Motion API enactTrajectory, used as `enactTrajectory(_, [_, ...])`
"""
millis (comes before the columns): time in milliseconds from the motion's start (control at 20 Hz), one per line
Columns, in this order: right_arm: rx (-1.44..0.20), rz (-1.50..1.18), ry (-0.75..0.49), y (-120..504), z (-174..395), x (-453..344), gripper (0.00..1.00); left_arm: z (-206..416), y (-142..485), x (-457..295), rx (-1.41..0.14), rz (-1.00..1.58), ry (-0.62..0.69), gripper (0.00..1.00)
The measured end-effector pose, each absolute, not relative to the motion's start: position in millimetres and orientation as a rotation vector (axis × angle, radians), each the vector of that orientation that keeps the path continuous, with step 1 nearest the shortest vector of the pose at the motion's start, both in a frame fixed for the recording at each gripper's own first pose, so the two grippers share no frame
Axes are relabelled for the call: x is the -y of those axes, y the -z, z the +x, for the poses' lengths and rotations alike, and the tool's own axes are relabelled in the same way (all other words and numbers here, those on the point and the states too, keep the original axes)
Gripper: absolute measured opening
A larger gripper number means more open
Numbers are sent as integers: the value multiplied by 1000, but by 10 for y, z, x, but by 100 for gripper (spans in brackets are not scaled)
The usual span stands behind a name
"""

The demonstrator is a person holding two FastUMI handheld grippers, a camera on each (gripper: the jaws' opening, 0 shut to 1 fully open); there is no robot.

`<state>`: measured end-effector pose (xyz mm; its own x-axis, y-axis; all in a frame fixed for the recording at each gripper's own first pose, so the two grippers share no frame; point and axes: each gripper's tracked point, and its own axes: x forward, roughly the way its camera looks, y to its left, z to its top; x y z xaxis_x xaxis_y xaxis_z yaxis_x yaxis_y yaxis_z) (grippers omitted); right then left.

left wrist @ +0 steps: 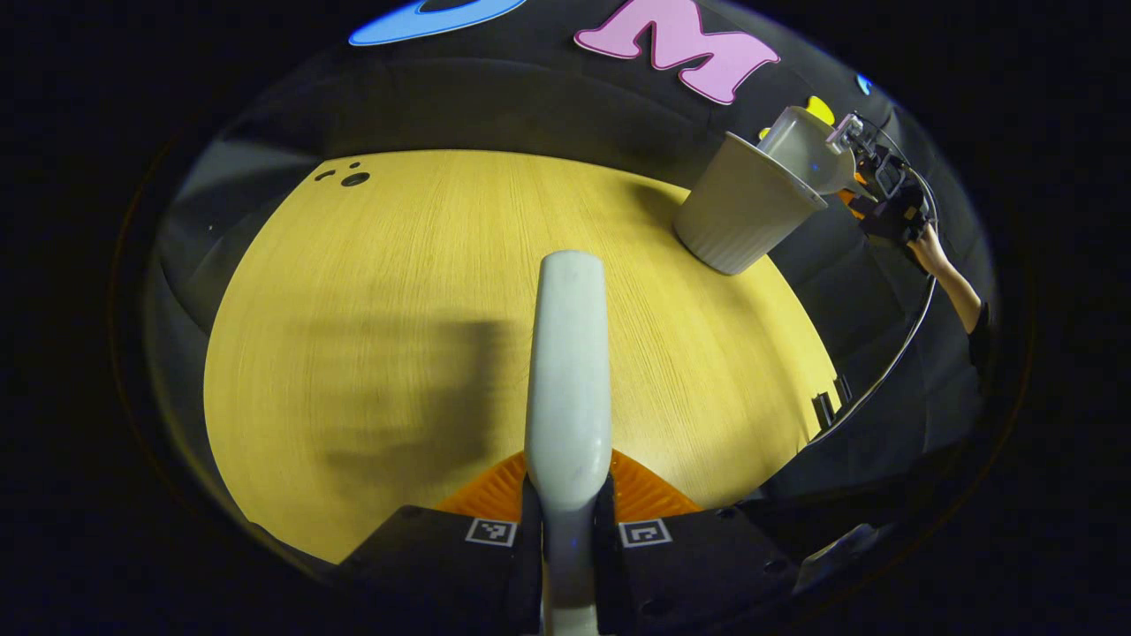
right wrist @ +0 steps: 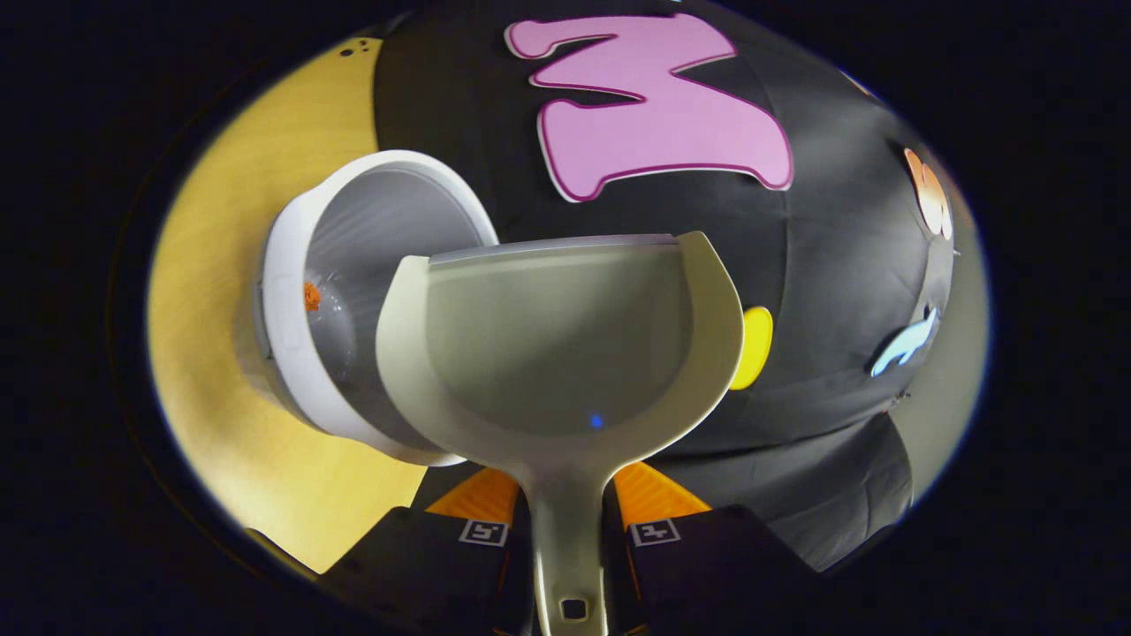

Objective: Pick up the small broom and dustpan from the desktop, sweep the trash into the dustpan with the broom, and then empty the trash into the garbage bin.

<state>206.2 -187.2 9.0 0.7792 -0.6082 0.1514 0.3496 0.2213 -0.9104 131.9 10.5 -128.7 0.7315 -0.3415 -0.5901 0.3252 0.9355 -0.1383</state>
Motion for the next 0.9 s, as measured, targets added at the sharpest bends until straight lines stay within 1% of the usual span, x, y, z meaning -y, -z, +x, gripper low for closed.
enactTrajectory(50, [-249, -1107, 670, -133, 2014, 1849, 37, 1325, 1278, -93, -643, -21, 364, 29])
enactTrajectory(200, [-179, -928, 676, -305, 1852, 1723, 32, 1337, 1206, -79, -598, -16, 348, 28])
enactTrajectory(250, [-147, -879, 671, -384, 1778, 1651, 35, 1344, 1184, -87, -579, -13, 338, 28])
enactTrajectory(400, [-82, -723, 623, -564, 1640, 1372, 35, 1327, 1113, -114, -539, -24, 296, 28])
enactTrajectory(500, [-62, -616, 570, -567, 1588, 1132, 35, 1316, 1033, -172, -500, -4, 239, 28])
enactTrajectory(550, [-50, -564, 538, -546, 1568, 1009, 35, 1307, 990, -195, -470, 25, 213, 27])
enactTrajectory(600, [-42, -523, 512, -529, 1559, 891, 35, 1302, 929, -224, -437, 61, 191, 28])
enactTrajectory(700, [-37, -458, 460, -452, 1485, 611, 35, 1279, 864, -254, -389, 119, 152, 28])
enactTrajectory(800, [-34, -359, 383, -331, 1460, 294, 35, 1231, 862, -231, -369, 126, 145, 28])
enactTrajectory(850, [-37, -313, 338, -252, 1451, 126, 37, 1212, 891, -223, -359, 121, 142, 28])
enactTrajectory(900, [-41, -278, 296, -180, 1456, -48, 37, 1200, 918, -226, -357, 115, 138, 27])
